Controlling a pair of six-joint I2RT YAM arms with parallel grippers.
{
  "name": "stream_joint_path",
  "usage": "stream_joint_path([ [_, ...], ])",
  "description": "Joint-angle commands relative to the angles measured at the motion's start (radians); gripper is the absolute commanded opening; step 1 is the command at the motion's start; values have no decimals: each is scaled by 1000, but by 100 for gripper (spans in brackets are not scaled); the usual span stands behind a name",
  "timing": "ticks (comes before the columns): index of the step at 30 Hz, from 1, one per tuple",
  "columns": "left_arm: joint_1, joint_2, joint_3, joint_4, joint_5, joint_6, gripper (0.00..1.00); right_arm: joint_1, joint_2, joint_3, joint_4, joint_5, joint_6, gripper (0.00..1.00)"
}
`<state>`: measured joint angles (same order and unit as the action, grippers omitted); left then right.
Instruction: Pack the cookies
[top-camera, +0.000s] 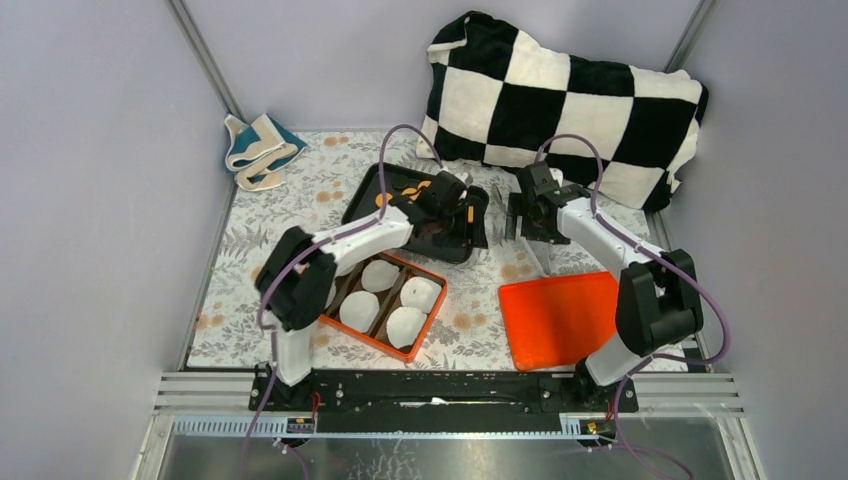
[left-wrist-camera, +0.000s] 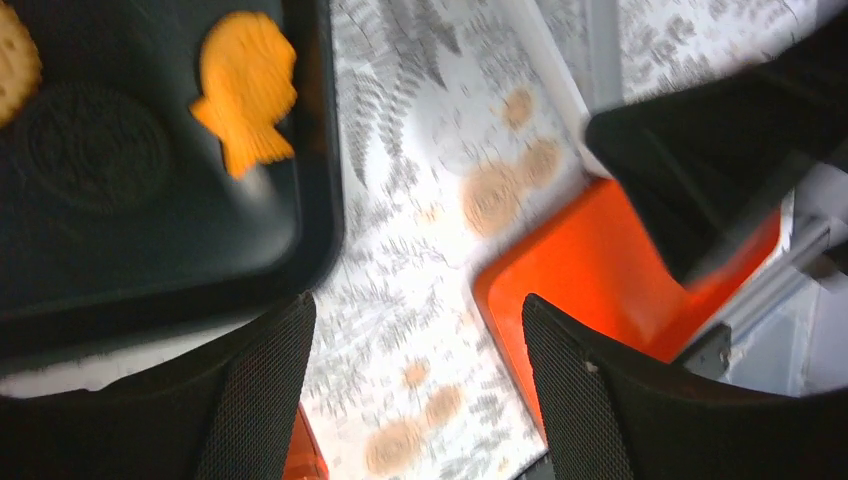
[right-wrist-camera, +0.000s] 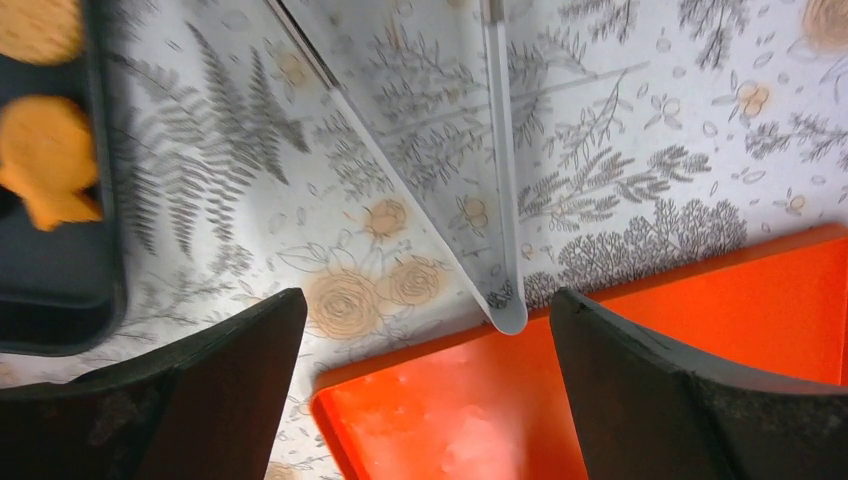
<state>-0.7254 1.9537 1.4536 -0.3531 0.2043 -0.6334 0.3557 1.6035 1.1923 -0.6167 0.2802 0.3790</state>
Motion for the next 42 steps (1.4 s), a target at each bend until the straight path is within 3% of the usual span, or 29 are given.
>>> stream_joint_path([
  [1, -65, -123, -108, -20, -57, 18, 80, -3, -4, -70, -14, 28, 30, 100],
  [7, -78, -196, -187, -26, -100, 32, 80, -28, 188, 35, -42, 61, 34, 100],
  [15, -78, -227, -220, -30, -128, 47, 80, -90, 292, 72, -1, 15, 12, 100],
  [20, -78, -204, -233, -12, -128, 45, 80, -101, 331, 75, 47, -59, -12, 99],
  [26, -78, -180, -209, -23, -129, 49, 80, -106, 395, 120, 41, -217, -54, 89],
  [32, -78, -191, -212, -35, -142, 55, 80, -109, 415, 93, 2, -275, -61, 86],
  [34, -78, -189, -212, -35, -140, 53, 80, -109, 410, 70, 0, -272, -57, 79],
  [38, -78, -175, -195, -36, -122, 46, 80, -109, 395, 32, 4, -266, -57, 41],
  [42, -78, -167, -159, -44, -116, 49, 80, -107, 330, 7, 6, -251, -60, 36],
])
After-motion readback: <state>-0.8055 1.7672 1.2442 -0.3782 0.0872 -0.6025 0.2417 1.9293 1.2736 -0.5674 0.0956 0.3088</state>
